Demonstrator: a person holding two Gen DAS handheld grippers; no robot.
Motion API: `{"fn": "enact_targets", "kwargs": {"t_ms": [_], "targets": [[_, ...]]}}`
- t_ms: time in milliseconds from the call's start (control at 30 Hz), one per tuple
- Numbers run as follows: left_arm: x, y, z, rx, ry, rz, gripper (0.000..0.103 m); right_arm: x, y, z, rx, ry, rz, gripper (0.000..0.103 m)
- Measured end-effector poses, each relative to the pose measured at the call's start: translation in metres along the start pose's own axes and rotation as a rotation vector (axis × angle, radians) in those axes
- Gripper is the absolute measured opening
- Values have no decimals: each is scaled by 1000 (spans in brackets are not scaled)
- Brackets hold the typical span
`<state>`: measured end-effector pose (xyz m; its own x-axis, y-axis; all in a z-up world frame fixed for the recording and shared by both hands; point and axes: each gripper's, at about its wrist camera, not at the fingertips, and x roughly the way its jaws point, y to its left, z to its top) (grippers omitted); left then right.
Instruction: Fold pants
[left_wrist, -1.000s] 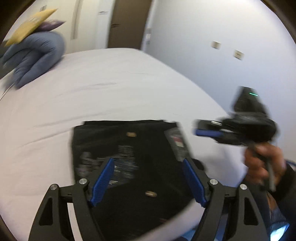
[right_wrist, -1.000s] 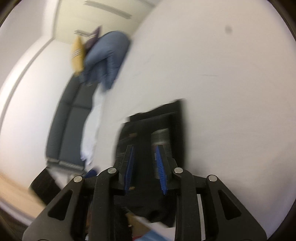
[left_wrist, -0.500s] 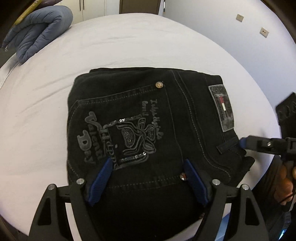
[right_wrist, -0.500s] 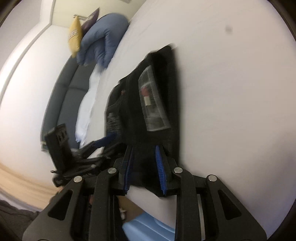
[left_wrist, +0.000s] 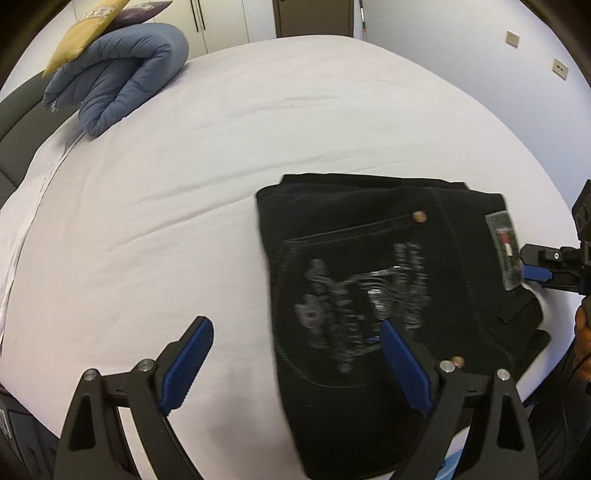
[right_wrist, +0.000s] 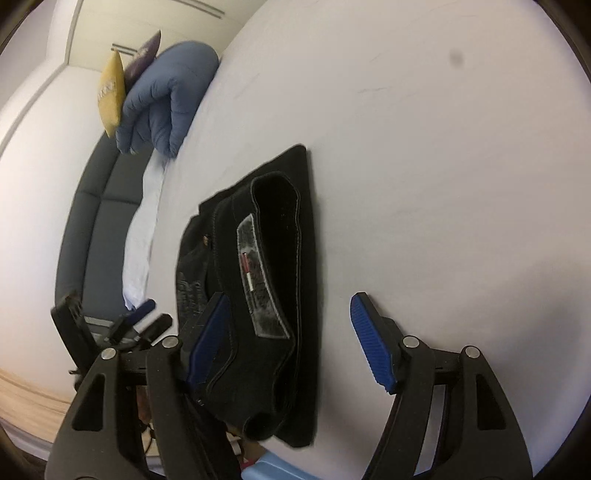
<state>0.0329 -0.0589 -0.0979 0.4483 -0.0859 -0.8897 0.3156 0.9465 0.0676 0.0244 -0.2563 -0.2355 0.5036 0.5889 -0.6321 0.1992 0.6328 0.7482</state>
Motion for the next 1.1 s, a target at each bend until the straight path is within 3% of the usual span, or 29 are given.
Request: {"fn": "enact_targets", "kwargs": {"t_ms": [167, 333, 533, 633, 700, 767, 900, 1100], "targets": [[21, 9, 10, -18, 27, -7, 96, 18, 12, 2, -43, 28, -34, 68], [37, 16, 8, -47, 65, -63, 96, 31, 22, 8, -64, 54, -37, 68], [65, 24, 3, -157, 135, -231, 96, 53, 43, 10, -128, 76, -76, 66], [69, 22, 4, -168, 136, -255, 96, 56, 46, 11, -136, 75, -92, 59], [69, 18, 5, -157, 140, -278, 88, 57, 44, 11, -134, 73, -116, 46], [70, 16, 9, -149, 142, -320, 65, 56, 42, 10, -132, 72, -129, 36], [71, 10, 12, -140, 150, -337, 55, 58, 52, 8, -182, 61, -187, 29], [58, 14, 12, -169, 120, -365, 25, 53, 100, -8, -404, 5, -370, 16]]}}
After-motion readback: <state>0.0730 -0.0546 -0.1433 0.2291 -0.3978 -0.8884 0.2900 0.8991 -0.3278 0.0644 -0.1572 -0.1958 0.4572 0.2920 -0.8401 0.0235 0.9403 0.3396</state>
